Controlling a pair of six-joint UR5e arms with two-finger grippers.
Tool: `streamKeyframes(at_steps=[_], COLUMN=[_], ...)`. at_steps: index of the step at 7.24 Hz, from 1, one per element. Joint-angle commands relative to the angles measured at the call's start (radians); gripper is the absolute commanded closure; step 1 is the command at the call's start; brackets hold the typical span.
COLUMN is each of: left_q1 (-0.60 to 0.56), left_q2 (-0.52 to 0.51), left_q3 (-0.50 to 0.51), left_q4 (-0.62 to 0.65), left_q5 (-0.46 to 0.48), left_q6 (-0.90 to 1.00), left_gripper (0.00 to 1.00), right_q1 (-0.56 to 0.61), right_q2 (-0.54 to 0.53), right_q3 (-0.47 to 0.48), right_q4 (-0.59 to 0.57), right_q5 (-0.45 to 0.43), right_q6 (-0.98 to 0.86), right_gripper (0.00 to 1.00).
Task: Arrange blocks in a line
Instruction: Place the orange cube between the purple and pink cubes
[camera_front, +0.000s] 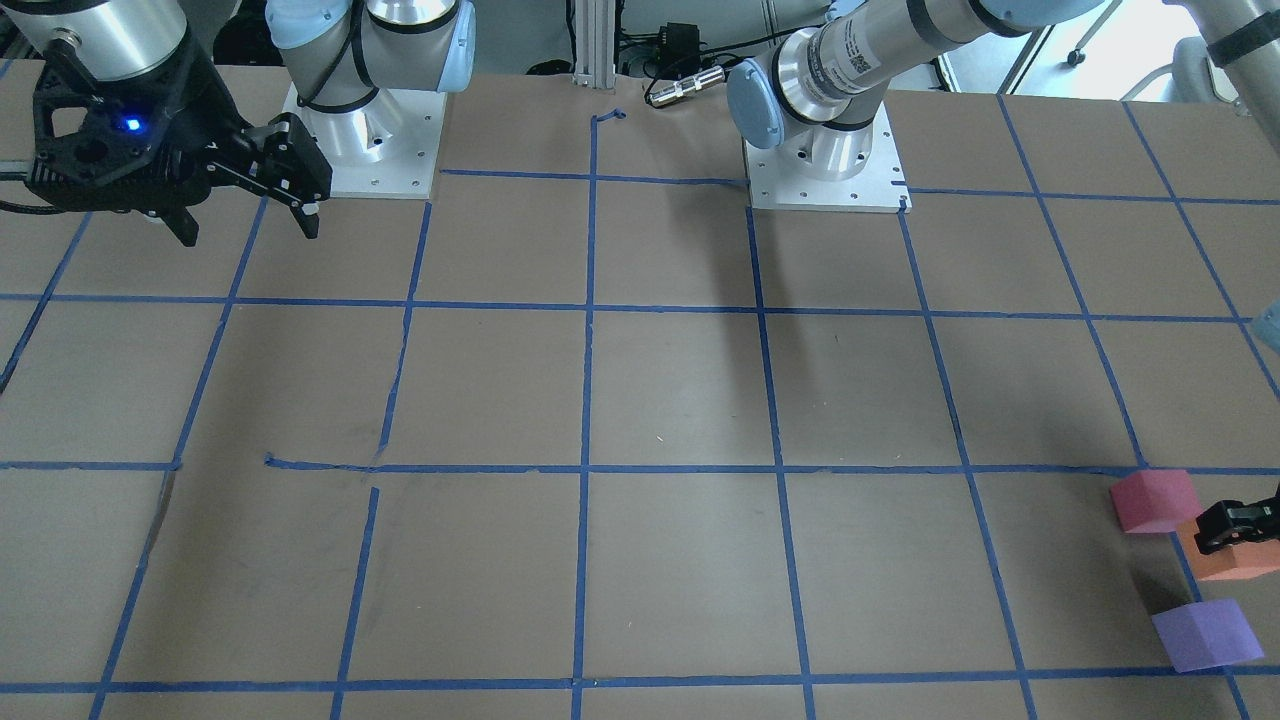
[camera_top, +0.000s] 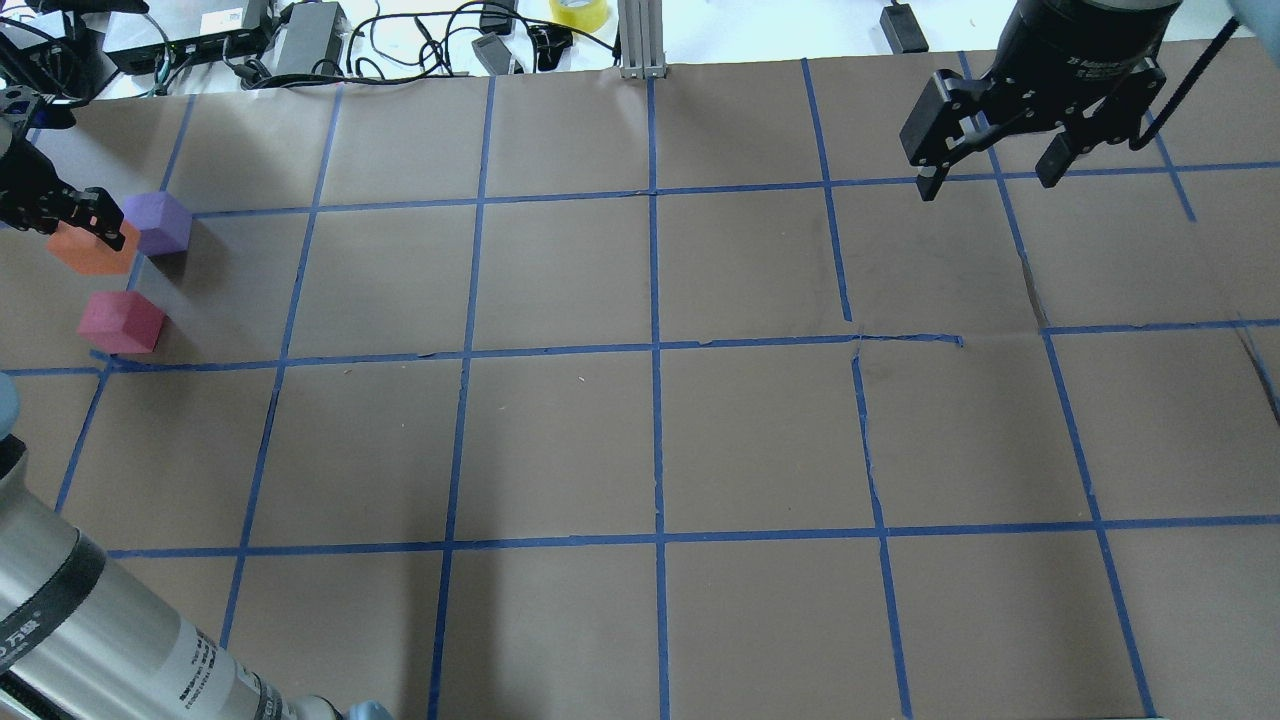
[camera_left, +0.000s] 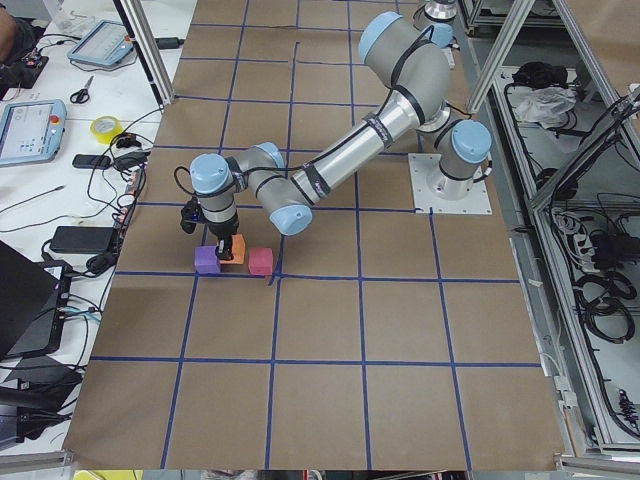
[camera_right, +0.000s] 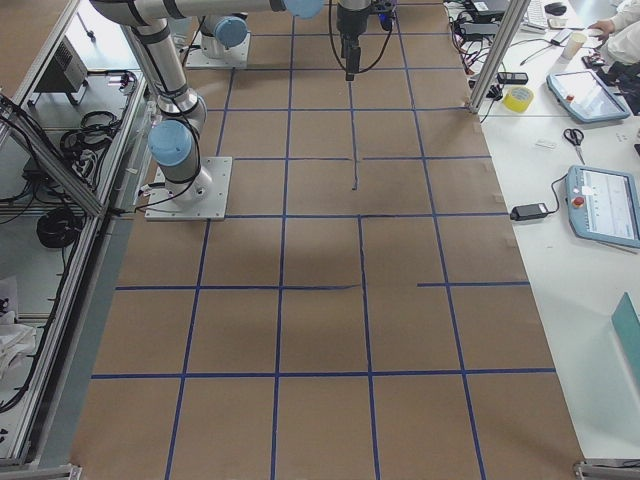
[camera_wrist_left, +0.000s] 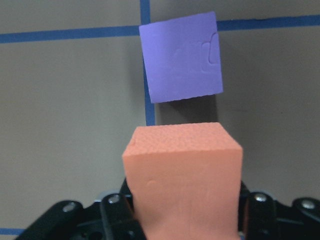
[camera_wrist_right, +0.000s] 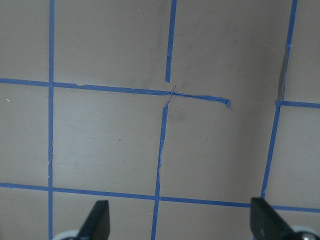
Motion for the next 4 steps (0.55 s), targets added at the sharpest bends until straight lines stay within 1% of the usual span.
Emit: streamKeyframes(at_steps=[1,4], left_q1=[0.000,0.000], left_q2=[-0.020,-0.051], left_q3=[0.000,0.002], left_q4=[0.009,0.010], left_q5=[-0.003,0.000], left_q6=[0.002,0.002], left_gripper=[1.00,1.00], right_q1=[0.000,0.002], right_q2=[0.000,0.000], right_q3=[0.005,0.008], right_q4=[0.000,0.000], right_q5=[0.001,0.001], right_q6=[-0.001,-0.001], right_gripper=[0.00,0.00])
